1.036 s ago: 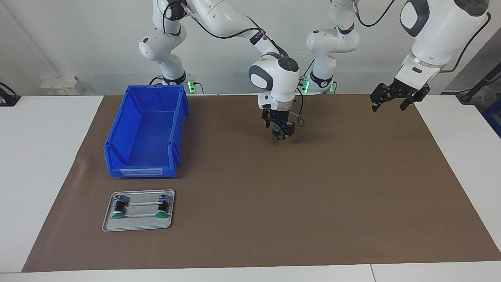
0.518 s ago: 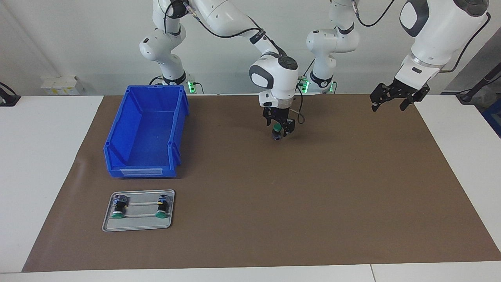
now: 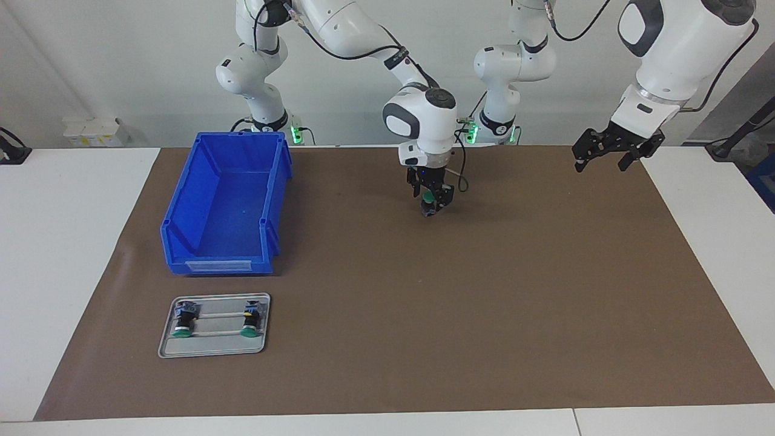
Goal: Place and press button with both arms
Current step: 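Lower the right gripper and grasp the green button, then carry the green button with the right gripper into the blue bin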
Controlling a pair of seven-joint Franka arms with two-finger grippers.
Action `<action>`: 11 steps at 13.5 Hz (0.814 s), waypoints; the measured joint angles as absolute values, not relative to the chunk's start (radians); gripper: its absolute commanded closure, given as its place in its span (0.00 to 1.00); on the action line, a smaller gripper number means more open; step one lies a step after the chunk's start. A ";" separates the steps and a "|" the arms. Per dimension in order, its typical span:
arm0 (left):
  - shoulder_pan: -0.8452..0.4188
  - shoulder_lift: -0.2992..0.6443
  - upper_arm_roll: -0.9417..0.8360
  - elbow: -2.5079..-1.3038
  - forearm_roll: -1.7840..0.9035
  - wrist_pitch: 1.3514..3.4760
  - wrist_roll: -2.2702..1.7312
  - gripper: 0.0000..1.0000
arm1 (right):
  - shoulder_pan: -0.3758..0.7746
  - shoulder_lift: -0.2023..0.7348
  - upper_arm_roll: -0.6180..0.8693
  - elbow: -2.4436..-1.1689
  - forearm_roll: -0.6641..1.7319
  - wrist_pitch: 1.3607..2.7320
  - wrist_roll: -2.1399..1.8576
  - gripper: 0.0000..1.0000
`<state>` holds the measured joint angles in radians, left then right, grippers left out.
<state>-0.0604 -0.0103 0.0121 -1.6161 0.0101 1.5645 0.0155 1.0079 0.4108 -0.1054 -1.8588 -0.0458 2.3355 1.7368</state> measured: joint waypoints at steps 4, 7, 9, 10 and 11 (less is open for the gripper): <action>-0.060 -0.010 0.012 -1.616 0.010 1.565 0.015 0.00 | 0.992 0.409 -0.107 -1.859 -0.046 2.336 1.733 1.00; -0.060 -0.010 0.012 -1.616 0.010 1.565 0.016 0.00 | 0.939 0.379 -0.111 -1.857 -0.046 2.333 1.653 1.00; -0.060 -0.010 0.012 -1.616 0.010 1.565 0.016 0.00 | 0.882 0.322 -0.114 -1.856 -0.047 2.290 1.532 1.00; -0.060 -0.010 0.012 -1.616 0.010 1.565 0.016 0.00 | 0.849 0.287 -0.116 -1.856 -0.049 2.254 1.459 1.00; -0.060 -0.010 0.012 -1.616 0.010 1.565 0.016 0.00 | 0.814 0.252 -0.118 -1.855 -0.051 2.219 1.380 1.00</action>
